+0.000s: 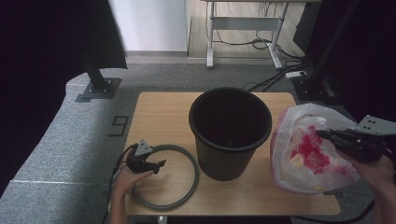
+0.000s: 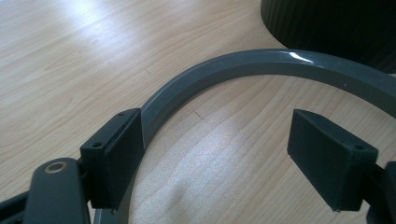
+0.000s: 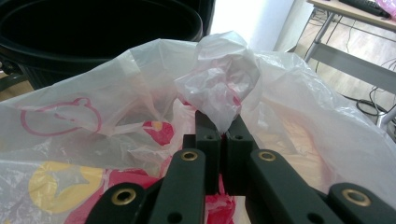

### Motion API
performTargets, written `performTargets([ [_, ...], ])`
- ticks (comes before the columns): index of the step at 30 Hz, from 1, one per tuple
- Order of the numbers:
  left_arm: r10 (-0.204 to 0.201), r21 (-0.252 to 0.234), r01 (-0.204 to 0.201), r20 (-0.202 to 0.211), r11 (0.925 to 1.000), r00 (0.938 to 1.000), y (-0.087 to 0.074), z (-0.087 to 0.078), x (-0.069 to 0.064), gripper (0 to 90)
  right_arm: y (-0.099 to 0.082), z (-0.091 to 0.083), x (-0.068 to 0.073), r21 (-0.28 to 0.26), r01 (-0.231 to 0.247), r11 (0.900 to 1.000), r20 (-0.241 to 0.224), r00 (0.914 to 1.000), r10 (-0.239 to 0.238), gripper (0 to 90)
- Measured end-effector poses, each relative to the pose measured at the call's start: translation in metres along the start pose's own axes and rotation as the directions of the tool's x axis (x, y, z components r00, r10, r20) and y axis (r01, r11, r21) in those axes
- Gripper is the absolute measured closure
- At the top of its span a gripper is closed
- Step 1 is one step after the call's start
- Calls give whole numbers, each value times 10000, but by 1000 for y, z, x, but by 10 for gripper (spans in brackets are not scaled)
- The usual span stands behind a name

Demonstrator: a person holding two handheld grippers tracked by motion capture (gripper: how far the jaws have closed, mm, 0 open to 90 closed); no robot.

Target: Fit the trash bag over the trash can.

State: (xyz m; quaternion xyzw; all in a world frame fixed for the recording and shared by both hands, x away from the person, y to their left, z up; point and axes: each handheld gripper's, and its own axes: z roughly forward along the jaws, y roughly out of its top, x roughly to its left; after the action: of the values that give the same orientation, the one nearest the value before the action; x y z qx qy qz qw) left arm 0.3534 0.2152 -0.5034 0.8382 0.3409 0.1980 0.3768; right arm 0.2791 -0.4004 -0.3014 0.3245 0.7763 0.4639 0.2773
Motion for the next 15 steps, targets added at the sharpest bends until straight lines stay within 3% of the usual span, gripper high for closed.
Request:
performTargets([
  [15, 12, 19, -12, 5, 10000, 10000, 0, 0, 0, 187, 11, 2, 1, -265, -6, 9996, -187, 9998, 1, 871],
])
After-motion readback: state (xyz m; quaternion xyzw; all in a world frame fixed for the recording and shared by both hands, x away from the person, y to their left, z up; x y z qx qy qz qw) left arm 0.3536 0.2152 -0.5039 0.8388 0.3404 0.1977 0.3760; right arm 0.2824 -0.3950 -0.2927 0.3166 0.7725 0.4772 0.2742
